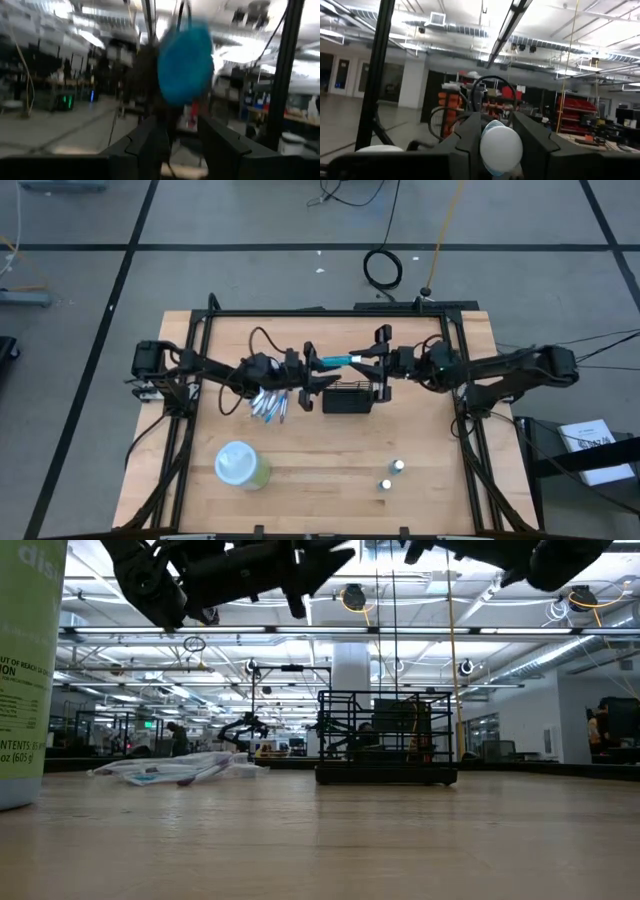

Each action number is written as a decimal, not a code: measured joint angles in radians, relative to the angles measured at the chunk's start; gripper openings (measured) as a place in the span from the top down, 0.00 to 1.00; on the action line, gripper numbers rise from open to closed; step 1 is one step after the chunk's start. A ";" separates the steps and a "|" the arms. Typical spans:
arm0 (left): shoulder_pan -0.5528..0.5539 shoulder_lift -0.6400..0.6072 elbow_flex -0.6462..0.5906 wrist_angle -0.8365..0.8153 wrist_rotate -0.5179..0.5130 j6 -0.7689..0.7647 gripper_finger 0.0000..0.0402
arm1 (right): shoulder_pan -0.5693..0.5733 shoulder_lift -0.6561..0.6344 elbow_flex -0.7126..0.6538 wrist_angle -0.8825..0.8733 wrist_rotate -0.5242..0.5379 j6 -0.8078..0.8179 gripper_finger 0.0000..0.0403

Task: Pick & Place toothbrushing station
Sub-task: Put the blue mouthwash into the black mesh organizer

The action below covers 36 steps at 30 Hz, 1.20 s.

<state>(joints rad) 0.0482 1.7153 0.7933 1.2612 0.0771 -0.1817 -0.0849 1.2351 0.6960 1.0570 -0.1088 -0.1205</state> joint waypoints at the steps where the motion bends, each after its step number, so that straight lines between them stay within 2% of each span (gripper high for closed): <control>1: -0.004 0.000 0.000 -0.029 0.001 0.000 0.63 | 0.000 -0.024 0.003 -0.046 0.000 0.000 0.78; 4: -0.011 0.000 0.000 -0.119 0.001 0.002 0.63 | 0.000 -0.086 0.056 -0.282 0.001 0.001 0.78; 7: -0.011 0.000 0.000 -0.220 -0.011 0.020 0.63 | 0.000 -0.105 0.181 -0.637 0.005 0.002 0.78; 10: 0.001 -0.003 0.000 -0.298 -0.081 0.019 0.63 | 0.000 -0.070 0.330 -0.963 0.005 0.005 0.78; 13: 0.025 -0.034 -0.001 -0.370 -0.142 0.032 0.63 | 0.000 -0.021 0.428 -1.181 0.006 0.022 0.78; 17: 0.059 -0.107 -0.001 -0.505 -0.233 0.071 0.63 | 0.000 0.038 0.480 -1.311 0.006 0.030 0.78; 23: 0.092 -0.222 -0.001 -0.738 -0.440 0.123 0.63 | 0.000 0.135 0.477 -1.356 0.006 0.033 0.78; 25: 0.096 -0.229 0.000 -0.758 -0.484 0.124 0.63 | 0.000 0.165 0.477 -1.364 0.006 0.032 0.78; 36: 0.097 -0.233 -0.002 -0.841 -0.517 0.093 0.63 | -0.007 0.267 0.476 -1.422 0.011 0.033 0.78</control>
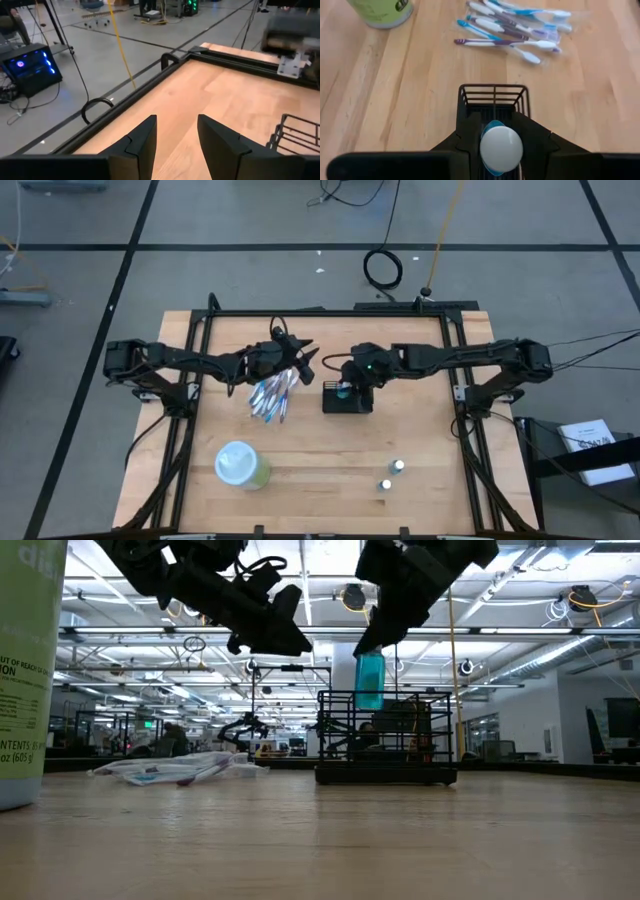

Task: Pick & Place toothbrushing station
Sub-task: Put the blue mouthwash into the black mesh organizer

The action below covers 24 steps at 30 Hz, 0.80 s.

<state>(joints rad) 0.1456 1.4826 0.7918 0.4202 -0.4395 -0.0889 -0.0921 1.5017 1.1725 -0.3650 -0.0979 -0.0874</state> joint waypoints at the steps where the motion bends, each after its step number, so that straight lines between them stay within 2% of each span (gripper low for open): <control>1: 0.000 0.000 0.000 0.000 -0.003 -0.003 0.63 | 0.000 0.012 0.000 0.005 -0.001 0.000 0.78; 12: 0.000 0.000 0.000 -0.002 -0.007 -0.025 0.63 | 0.012 0.139 0.000 0.047 -0.003 -0.005 0.78; 24: 0.000 0.000 0.000 -0.005 -0.007 -0.026 0.63 | 0.017 0.172 0.004 0.057 0.000 0.000 0.78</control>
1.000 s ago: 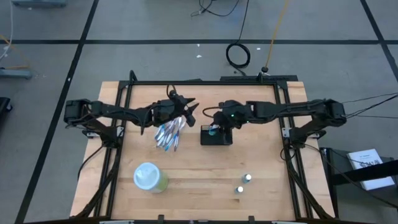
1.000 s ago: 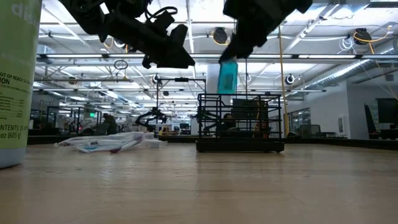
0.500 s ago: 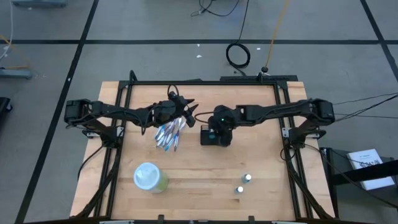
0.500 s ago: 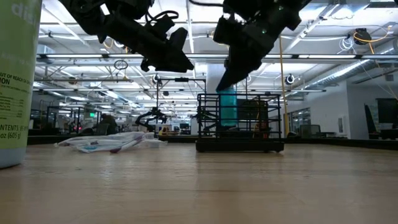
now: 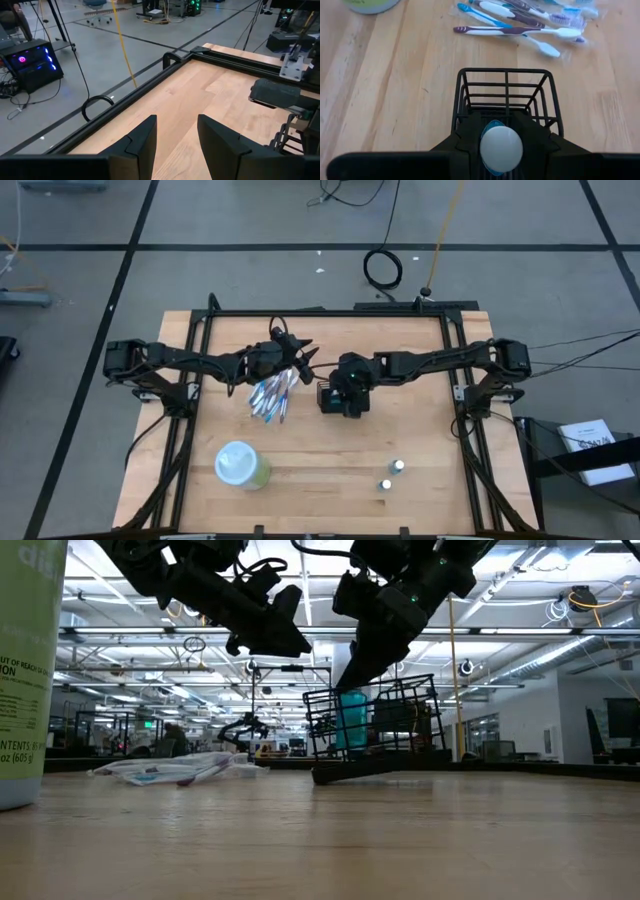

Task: Pick & Place toothbrushing station
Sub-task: Put the blue mouthwash into the black mesh organizer

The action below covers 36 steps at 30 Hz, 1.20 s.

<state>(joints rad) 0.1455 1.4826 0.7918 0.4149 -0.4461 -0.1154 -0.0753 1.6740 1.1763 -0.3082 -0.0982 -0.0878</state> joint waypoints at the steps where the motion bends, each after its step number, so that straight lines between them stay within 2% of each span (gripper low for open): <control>1: 0.000 0.000 0.000 0.000 0.000 0.000 0.63 | 0.000 0.000 0.000 -0.003 0.000 0.004 0.78; 15: 0.000 0.000 0.000 0.000 0.000 -0.007 0.63 | 0.006 -0.027 -0.010 -0.112 0.045 0.050 0.78; 24: 0.000 0.001 0.000 0.000 0.000 -0.018 0.63 | 0.009 -0.035 -0.082 -0.006 0.045 0.081 0.78; 32: 0.000 0.001 0.000 0.000 0.000 -0.019 0.63 | 0.011 -0.034 -0.083 -0.013 0.048 0.096 0.61; 36: 0.000 0.001 0.000 0.000 0.000 -0.021 0.63 | 0.011 -0.059 -0.084 -0.025 0.045 0.099 0.56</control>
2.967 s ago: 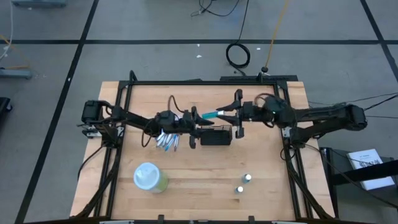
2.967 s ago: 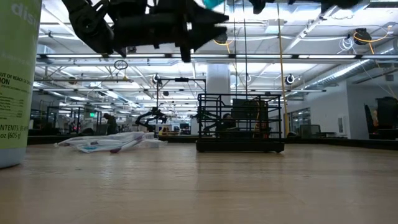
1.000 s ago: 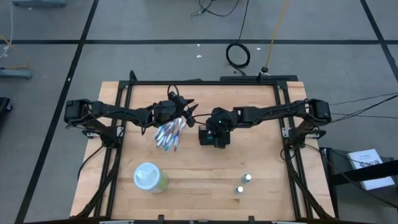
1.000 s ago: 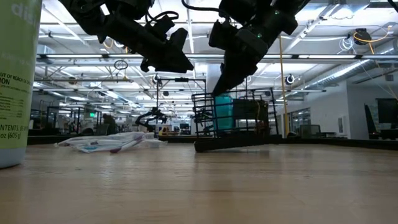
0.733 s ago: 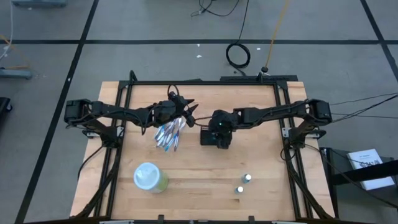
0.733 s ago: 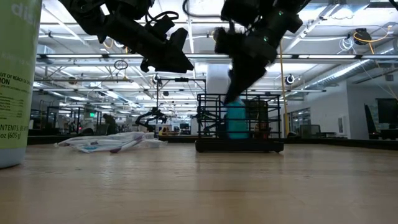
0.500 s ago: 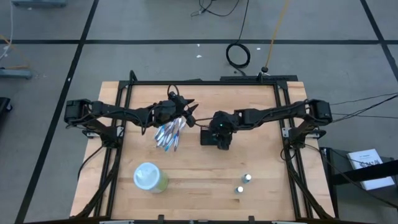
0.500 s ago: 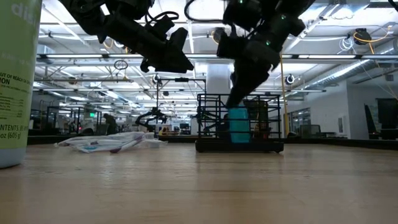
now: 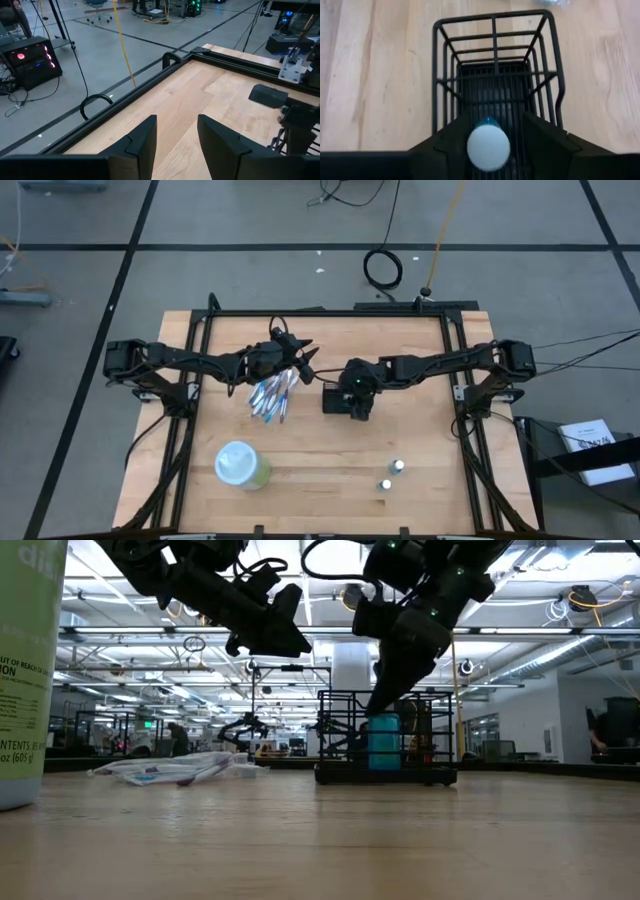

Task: Pick & Place toothbrushing station
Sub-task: Put the blue mouthwash into the black mesh organizer

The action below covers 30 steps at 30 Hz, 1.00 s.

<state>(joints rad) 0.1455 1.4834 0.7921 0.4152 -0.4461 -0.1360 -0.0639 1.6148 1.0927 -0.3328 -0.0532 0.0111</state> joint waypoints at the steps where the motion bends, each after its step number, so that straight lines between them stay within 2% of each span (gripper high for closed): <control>1: 0.000 0.000 0.000 0.000 0.000 0.000 0.63 | 0.000 -0.007 0.000 0.003 0.000 0.003 0.55; 10: 0.000 0.000 0.000 0.001 0.000 0.000 0.63 | 0.013 -0.167 0.000 -0.028 -0.004 0.028 0.56; 14: 0.000 0.000 0.000 0.001 0.000 0.000 0.63 | 0.065 -0.278 0.000 -0.162 -0.070 0.073 0.57; 18: -0.002 0.000 0.000 0.000 0.001 0.001 0.63 | 0.172 -0.376 0.000 -0.286 -0.131 0.197 0.57; 24: -0.005 -0.001 0.000 -0.003 0.008 0.020 0.63 | 0.399 -0.433 0.000 -0.356 -0.117 0.361 0.57; 27: -0.019 -0.077 -0.001 -0.074 0.037 0.074 0.63 | 0.506 -0.433 0.000 -0.348 -0.079 0.409 0.57; 30: -0.035 -0.216 0.003 -0.176 0.064 0.083 0.63 | 0.592 -0.434 0.000 -0.335 -0.050 0.480 0.58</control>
<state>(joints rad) 0.1109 1.2670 0.7947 0.2395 -0.3821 -0.0528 0.5280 1.1806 1.0931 -0.6680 -0.1034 0.4913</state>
